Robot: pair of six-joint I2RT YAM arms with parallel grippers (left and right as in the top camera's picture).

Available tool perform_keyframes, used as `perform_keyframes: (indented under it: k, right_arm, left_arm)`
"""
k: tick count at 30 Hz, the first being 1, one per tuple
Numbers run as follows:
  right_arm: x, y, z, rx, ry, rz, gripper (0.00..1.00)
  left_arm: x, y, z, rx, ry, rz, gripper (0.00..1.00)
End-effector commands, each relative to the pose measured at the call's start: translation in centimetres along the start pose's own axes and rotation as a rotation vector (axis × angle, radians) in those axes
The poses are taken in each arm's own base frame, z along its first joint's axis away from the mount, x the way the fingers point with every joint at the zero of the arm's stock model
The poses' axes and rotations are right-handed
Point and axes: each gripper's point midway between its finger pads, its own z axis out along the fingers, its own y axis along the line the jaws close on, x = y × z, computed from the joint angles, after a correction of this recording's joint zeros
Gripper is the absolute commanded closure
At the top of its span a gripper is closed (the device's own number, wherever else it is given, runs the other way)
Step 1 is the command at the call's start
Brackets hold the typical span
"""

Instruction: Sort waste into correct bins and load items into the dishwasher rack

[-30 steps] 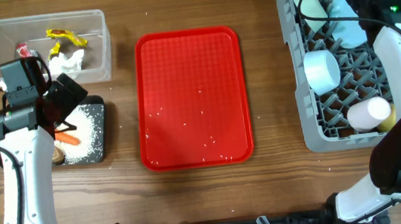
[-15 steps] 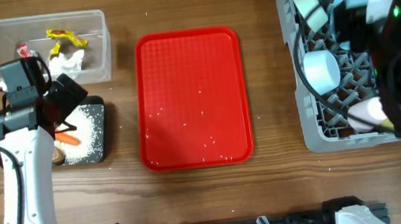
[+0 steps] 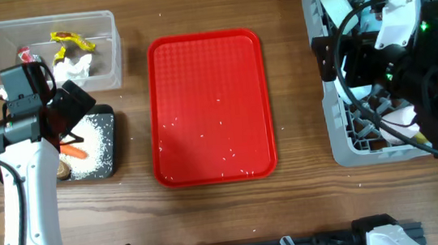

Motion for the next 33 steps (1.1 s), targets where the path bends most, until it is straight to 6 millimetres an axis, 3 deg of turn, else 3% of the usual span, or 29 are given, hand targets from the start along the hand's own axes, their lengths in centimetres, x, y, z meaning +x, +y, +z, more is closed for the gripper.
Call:
perform_keyframes:
  k: [1,4,6,8,10,11,15,18,25,33]
  right_arm:
    - [0.6,0.5,0.9,-0.038,0.04,0.099,0.0]
    - [2.0,-0.1,2.0,-0.018,0.113,0.121,0.0]
    - [3.3,-2.2,2.6,0.094,0.163,0.113,0.0]
    - [3.1,-3.3,3.7,0.133,0.17,0.005,0.0]
    - [1.9,-3.3,4.2,0.111,0.086,-0.174,0.0]
    - [2.3,-3.3,4.1,0.105,0.036,-0.202,0.0]
    - [5.0,-4.0,2.1,0.086,-0.288,-0.256,0.0]
    - [9.3,-5.5,1.3,0.097,-0.488,-0.288,0.0]
    - [16.8,-7.5,3.6,0.069,-0.606,-0.281,0.0]
    - [17.8,-7.6,3.6,0.066,-0.623,-0.292,0.0]
  left_arm:
    - [-0.7,-0.1,-0.5,0.004,-0.022,0.003,0.0]
    - [-0.7,0.0,-0.5,0.003,-0.023,0.003,0.0]
    - [-0.7,0.0,-0.5,0.003,-0.023,0.003,0.0]
    - [-0.7,0.0,-0.5,0.003,-0.022,0.003,0.0]
    - [-0.7,-0.1,-0.5,0.004,-0.022,0.003,0.0]
    - [-0.7,-0.1,-0.5,0.004,-0.022,0.003,0.0]
    - [-0.7,0.0,-0.5,0.003,-0.023,0.003,0.0]
    - [-0.7,0.0,-0.5,0.003,-0.023,0.002,0.0]
    - [-0.7,0.0,-0.5,0.003,-0.023,0.003,0.0]
    - [-0.7,-0.1,-0.5,0.004,-0.022,0.003,0.0]
